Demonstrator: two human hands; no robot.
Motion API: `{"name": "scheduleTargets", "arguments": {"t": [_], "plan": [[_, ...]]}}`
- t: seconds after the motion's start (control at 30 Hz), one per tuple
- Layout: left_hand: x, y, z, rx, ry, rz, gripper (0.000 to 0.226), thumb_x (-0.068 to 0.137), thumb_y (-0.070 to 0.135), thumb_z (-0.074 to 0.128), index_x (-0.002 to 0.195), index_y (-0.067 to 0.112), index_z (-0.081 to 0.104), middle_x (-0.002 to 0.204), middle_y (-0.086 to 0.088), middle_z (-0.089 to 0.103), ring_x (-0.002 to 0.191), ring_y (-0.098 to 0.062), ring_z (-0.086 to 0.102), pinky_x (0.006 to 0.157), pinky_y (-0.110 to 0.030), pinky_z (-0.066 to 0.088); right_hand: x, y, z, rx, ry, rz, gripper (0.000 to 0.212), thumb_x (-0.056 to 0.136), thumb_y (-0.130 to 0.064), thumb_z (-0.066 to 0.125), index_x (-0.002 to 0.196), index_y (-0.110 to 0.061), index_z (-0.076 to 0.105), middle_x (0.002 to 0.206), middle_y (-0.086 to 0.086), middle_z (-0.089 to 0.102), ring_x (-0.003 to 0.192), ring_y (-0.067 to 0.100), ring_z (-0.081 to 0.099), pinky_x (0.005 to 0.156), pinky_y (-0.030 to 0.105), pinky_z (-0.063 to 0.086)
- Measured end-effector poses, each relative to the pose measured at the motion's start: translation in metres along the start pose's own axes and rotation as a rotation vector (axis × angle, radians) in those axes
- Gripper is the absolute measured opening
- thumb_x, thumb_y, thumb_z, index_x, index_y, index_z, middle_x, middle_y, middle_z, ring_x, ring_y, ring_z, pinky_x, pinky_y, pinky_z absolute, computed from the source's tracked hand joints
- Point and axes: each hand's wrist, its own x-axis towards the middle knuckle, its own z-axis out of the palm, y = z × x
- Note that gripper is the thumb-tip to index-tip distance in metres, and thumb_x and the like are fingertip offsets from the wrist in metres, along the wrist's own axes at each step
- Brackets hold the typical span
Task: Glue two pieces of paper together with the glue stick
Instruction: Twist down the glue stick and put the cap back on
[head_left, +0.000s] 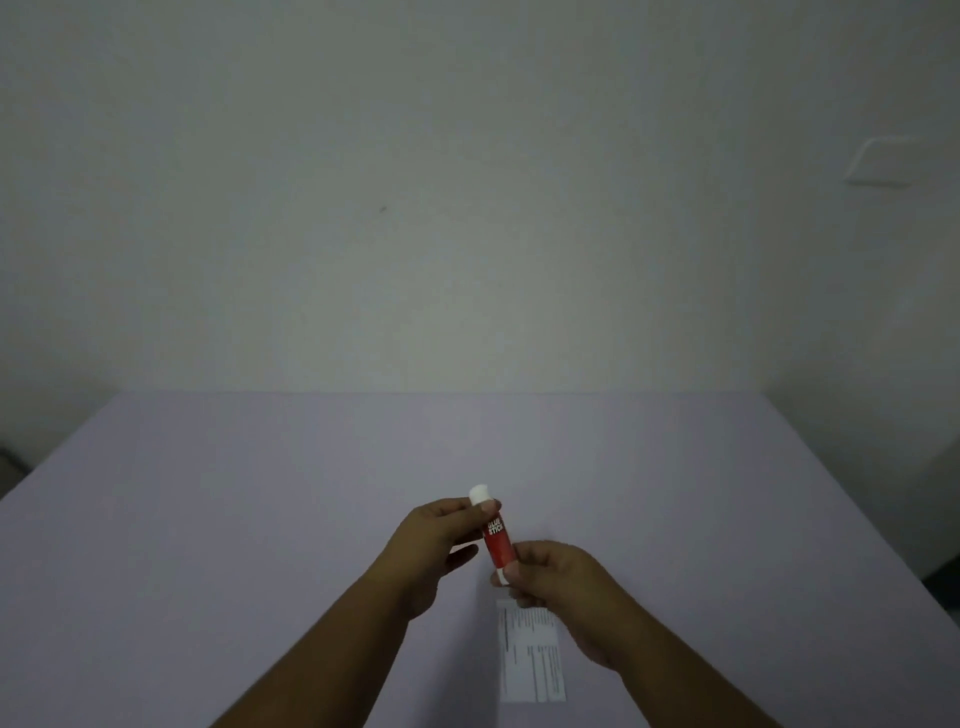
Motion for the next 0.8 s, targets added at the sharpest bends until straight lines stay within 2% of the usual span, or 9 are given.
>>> {"name": "scheduleTargets", "arguments": {"t": [0.17,0.27,0.33,0.4,0.5,0.57,0.63,0.73,0.8], "plan": [[-0.013,0.004,0.011,-0.061,0.12,0.01,0.036,0.082,0.024,0.071,0.109,0.0,0.066,0.107,-0.014,0.069,0.104,-0.024,0.063,0.085,-0.03,0.051,-0.007,-0.01,0.024,-0.486,0.358,-0.125,0.034,0.074,-0.032,0.073,0.097,-0.035,0.048,0.089,-0.011,0.057,0.074,0.004,0.057,0.057,0.012,0.038],[-0.02,0.01,0.012,-0.097,0.102,0.027,0.034,0.083,0.024,0.069,0.108,0.0,0.067,0.108,-0.015,0.069,0.104,-0.024,0.063,0.083,-0.028,0.051,-0.013,-0.014,0.024,-0.265,0.21,-0.054,0.046,0.071,-0.041,0.075,0.107,-0.03,0.047,0.092,-0.004,0.061,0.077,0.01,0.061,0.058,0.018,0.043],[-0.023,0.014,0.01,-0.116,0.08,0.039,0.035,0.083,0.024,0.069,0.108,0.001,0.066,0.108,-0.014,0.069,0.106,-0.024,0.063,0.085,-0.028,0.051,-0.018,-0.02,0.018,0.065,0.019,0.022,0.04,0.077,-0.042,0.068,0.109,-0.022,0.056,0.094,0.004,0.066,0.08,0.016,0.064,0.064,0.024,0.053],[-0.025,0.016,0.009,-0.127,0.089,0.051,0.036,0.083,0.024,0.069,0.109,0.0,0.066,0.108,-0.014,0.069,0.106,-0.023,0.062,0.086,-0.028,0.05,-0.021,-0.019,0.018,0.139,0.019,0.003,0.029,0.084,-0.037,0.061,0.102,-0.014,0.064,0.087,0.007,0.071,0.073,0.015,0.067,0.063,0.021,0.054],[-0.027,0.018,0.013,-0.146,0.127,0.07,0.037,0.081,0.024,0.071,0.107,0.0,0.066,0.106,-0.013,0.069,0.104,-0.023,0.062,0.088,-0.031,0.049,-0.018,-0.015,0.026,-0.32,0.304,-0.133,0.018,0.082,-0.039,0.063,0.089,-0.022,0.062,0.073,-0.006,0.066,0.063,0.008,0.061,0.056,0.018,0.045],[-0.028,0.019,0.014,-0.155,0.124,0.075,0.037,0.08,0.024,0.071,0.107,0.0,0.065,0.105,-0.012,0.069,0.102,-0.022,0.062,0.087,-0.031,0.05,-0.015,-0.014,0.029,-0.433,0.399,-0.174,0.018,0.078,-0.043,0.066,0.081,-0.027,0.057,0.07,-0.009,0.061,0.062,0.007,0.056,0.056,0.017,0.039],[-0.028,0.021,0.014,-0.158,0.108,0.086,0.036,0.081,0.024,0.07,0.107,0.0,0.066,0.105,-0.012,0.069,0.103,-0.023,0.062,0.084,-0.029,0.051,-0.017,-0.017,0.028,-0.188,0.292,-0.105,0.023,0.079,-0.043,0.065,0.085,-0.021,0.059,0.077,-0.002,0.067,0.066,0.011,0.06,0.057,0.02,0.045],[-0.026,0.023,0.012,-0.204,0.124,0.074,0.037,0.081,0.024,0.071,0.108,-0.001,0.065,0.106,-0.014,0.068,0.104,-0.024,0.061,0.083,-0.028,0.052,-0.02,-0.022,0.02,0.309,0.118,-0.018,0.023,0.088,-0.026,0.058,0.098,-0.006,0.061,0.085,0.013,0.072,0.071,0.021,0.065,0.063,0.027,0.055],[-0.026,0.023,0.013,-0.207,0.135,0.065,0.037,0.08,0.026,0.072,0.107,0.001,0.065,0.107,-0.015,0.068,0.105,-0.024,0.061,0.081,-0.028,0.052,-0.022,-0.019,0.021,0.138,0.192,-0.119,0.018,0.086,-0.026,0.061,0.097,-0.012,0.061,0.087,0.01,0.071,0.073,0.018,0.066,0.066,0.026,0.054]]}}
